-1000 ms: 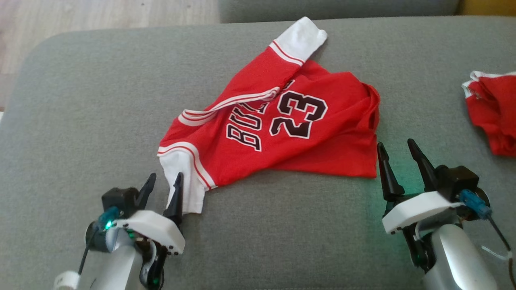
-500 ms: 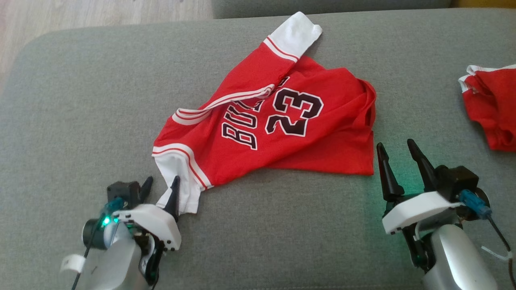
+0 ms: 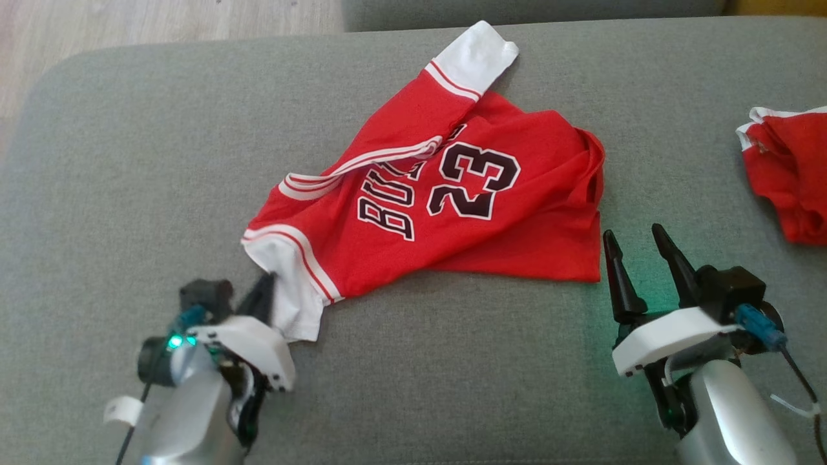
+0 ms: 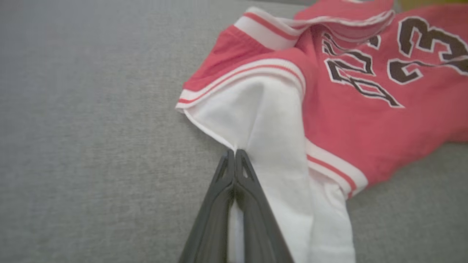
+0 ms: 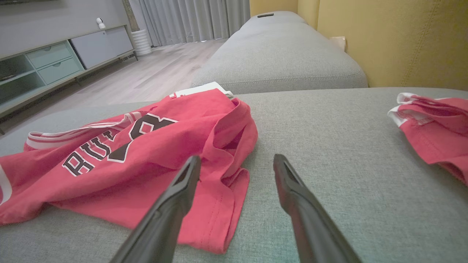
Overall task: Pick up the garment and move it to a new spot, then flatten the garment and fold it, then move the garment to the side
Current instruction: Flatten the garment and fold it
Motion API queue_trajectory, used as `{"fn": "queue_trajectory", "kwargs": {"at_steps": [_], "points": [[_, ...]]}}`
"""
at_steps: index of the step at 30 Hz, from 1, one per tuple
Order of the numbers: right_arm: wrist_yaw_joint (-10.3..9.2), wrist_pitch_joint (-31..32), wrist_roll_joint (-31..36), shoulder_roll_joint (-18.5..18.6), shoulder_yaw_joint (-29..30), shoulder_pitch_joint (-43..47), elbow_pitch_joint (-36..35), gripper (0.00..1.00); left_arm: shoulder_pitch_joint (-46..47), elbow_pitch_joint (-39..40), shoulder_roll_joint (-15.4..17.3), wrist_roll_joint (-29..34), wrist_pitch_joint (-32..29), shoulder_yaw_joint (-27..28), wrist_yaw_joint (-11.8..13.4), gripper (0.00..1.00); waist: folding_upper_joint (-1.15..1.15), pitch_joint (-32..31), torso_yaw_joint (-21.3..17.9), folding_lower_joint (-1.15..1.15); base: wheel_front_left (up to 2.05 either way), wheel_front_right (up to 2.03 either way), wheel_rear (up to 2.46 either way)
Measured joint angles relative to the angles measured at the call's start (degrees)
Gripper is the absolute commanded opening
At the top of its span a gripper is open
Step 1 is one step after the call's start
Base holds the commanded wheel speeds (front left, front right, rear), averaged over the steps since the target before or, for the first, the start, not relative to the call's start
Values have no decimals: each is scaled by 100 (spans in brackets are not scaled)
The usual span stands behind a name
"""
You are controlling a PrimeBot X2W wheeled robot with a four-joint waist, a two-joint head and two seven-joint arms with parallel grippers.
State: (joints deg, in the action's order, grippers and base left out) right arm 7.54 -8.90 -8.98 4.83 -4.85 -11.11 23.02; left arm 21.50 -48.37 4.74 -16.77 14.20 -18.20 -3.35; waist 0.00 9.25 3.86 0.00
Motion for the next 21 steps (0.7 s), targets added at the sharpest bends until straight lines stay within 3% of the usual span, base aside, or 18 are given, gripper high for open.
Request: {"fn": "queue_trajectory", "kwargs": {"at_steps": [9,14,15,16,21], "points": [[0,-24,0,-1,2,-3,1,100,-31,1436,365,455,9,591,697,0,0,-30,18,0,0,0,0],[0,-23,0,-3,-16,-8,-2,100,-125,1068,412,573,9,539,627,0,0,14,23,0,0,0,0],[0,-23,0,-3,-23,-9,-3,100,-140,860,416,604,7,491,577,45,0,27,22,0,0,0,0],[0,-23,0,-4,-26,-10,-5,100,-143,708,415,603,7,470,563,100,0,42,22,0,0,0,0],[0,-23,1,-4,-26,-13,-10,100,-116,580,433,565,8,634,695,100,0,87,31,0,0,0,0]]}}
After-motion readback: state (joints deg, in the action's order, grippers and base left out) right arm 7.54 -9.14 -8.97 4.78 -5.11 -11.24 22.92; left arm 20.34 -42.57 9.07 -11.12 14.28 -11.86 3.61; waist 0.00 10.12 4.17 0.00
